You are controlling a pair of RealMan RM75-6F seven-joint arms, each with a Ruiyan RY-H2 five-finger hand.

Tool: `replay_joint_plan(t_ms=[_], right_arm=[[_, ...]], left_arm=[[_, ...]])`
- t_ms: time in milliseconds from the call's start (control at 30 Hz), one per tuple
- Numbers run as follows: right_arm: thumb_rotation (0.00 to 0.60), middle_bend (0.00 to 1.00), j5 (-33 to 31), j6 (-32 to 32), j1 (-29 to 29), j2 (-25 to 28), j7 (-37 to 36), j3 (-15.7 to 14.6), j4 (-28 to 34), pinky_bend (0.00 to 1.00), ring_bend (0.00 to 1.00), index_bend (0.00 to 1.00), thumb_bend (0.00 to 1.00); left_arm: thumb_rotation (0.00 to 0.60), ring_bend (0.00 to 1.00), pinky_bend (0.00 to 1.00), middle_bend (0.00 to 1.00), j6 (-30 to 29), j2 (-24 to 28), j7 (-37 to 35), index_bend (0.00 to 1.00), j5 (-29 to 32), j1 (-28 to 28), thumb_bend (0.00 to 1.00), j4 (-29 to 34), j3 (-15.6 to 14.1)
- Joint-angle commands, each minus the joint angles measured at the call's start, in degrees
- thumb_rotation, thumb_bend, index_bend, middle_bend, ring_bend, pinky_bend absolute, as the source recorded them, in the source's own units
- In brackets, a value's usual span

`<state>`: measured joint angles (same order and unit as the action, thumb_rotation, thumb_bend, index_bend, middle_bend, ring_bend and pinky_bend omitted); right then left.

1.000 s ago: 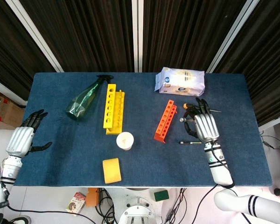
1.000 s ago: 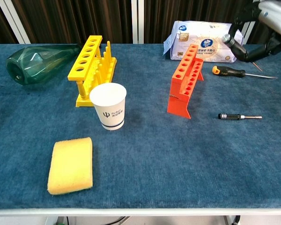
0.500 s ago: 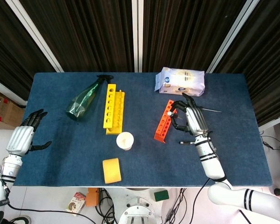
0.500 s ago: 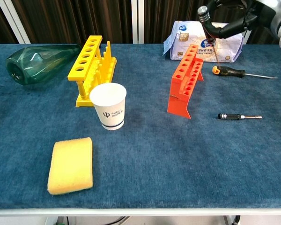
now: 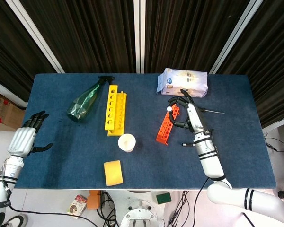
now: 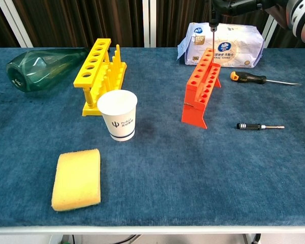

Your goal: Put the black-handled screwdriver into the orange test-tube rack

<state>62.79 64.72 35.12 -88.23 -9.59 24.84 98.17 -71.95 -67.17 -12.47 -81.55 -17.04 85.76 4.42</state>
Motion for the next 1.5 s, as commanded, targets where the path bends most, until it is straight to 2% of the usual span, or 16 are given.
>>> replay_joint_plan(t_ms=[33, 433, 1500], right_arm=[[0.6, 0.32, 0.6, -0.8, 0.6, -1.4, -3.8, 0.7, -2.2, 0.0, 0.0, 0.74, 0.42], [0.6, 0.32, 0.3, -1.1, 0.7, -1.9, -7.4, 0.8, -0.9, 0.0, 0.0, 0.74, 0.43], [0.6, 0.31, -2.3, -0.7, 0.0, -1.5, -8.1, 0.6, 0.2, 0.0, 0.0, 0.74, 0.43]], left_arm=[[0.6, 0.01, 0.16, 0.02, -0.3, 0.1, 0.1, 0.09, 0.0, 0.1, 0.15, 0.1, 0.1], [0.6, 0.01, 0.16, 0.02, -0.2, 0.2, 0.1, 0.09, 0.0, 0.1, 0.15, 0.1, 0.1], [0.6, 0.01, 0.16, 0.02, 1.0, 0.4, -0.1, 0.09, 0.2, -0.2, 0.15, 0.3, 0.0]])
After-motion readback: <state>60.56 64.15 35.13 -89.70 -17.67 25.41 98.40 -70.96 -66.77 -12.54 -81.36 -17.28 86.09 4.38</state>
